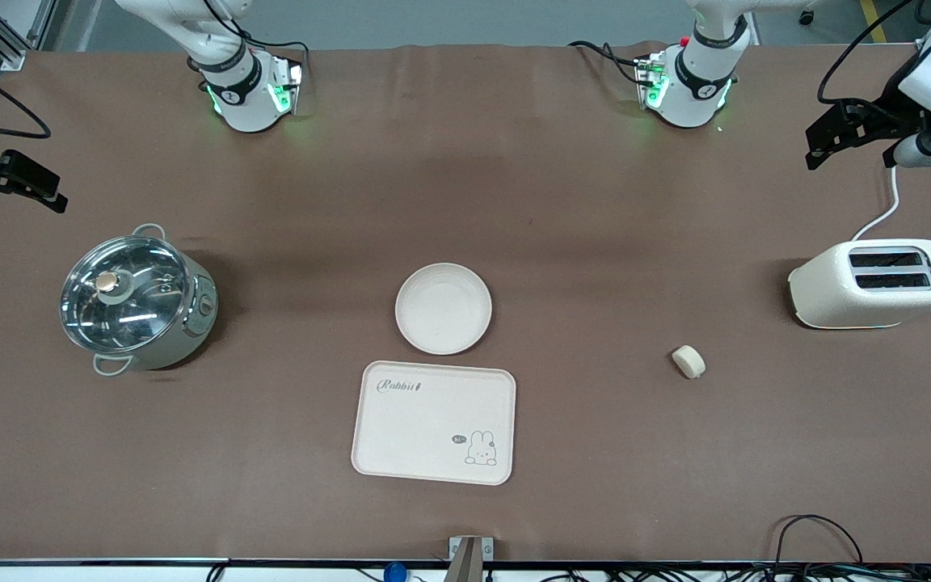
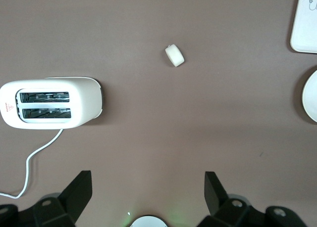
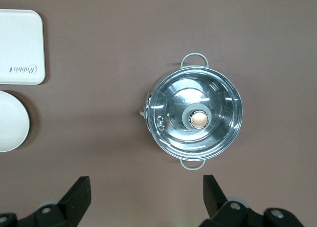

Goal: Place bun in plate and plate on tray
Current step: 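Reach the left gripper to the bun while the right gripper reaches the plate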

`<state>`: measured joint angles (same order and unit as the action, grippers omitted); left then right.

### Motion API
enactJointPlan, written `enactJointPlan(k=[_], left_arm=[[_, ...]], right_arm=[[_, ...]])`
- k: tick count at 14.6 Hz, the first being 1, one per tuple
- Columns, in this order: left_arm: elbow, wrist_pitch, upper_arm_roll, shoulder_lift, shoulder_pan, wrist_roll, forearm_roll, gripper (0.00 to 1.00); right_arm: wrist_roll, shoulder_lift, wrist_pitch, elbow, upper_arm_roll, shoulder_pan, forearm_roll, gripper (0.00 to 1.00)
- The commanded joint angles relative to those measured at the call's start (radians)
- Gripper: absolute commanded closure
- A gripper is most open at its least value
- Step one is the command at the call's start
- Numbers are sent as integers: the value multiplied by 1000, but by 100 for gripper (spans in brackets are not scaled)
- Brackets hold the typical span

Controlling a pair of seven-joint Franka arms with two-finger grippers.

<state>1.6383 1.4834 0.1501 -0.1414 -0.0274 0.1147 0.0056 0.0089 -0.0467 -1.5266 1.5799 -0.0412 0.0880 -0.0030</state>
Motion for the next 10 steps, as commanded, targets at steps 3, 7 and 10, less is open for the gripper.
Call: enactJointPlan(k=[3, 7, 10], left_arm=[[-40, -5, -6, 38, -6, -10, -4, 0], [-68, 24, -6, 176, -6, 8, -6, 0], [-48, 136, -6, 281, -11, 69, -3, 0]], right_arm=[[-55, -12, -1, 2, 3, 18, 18, 0], [-50, -12, -9, 2, 0, 7, 23, 0], [-44, -1, -41, 8, -8, -34, 67, 0]])
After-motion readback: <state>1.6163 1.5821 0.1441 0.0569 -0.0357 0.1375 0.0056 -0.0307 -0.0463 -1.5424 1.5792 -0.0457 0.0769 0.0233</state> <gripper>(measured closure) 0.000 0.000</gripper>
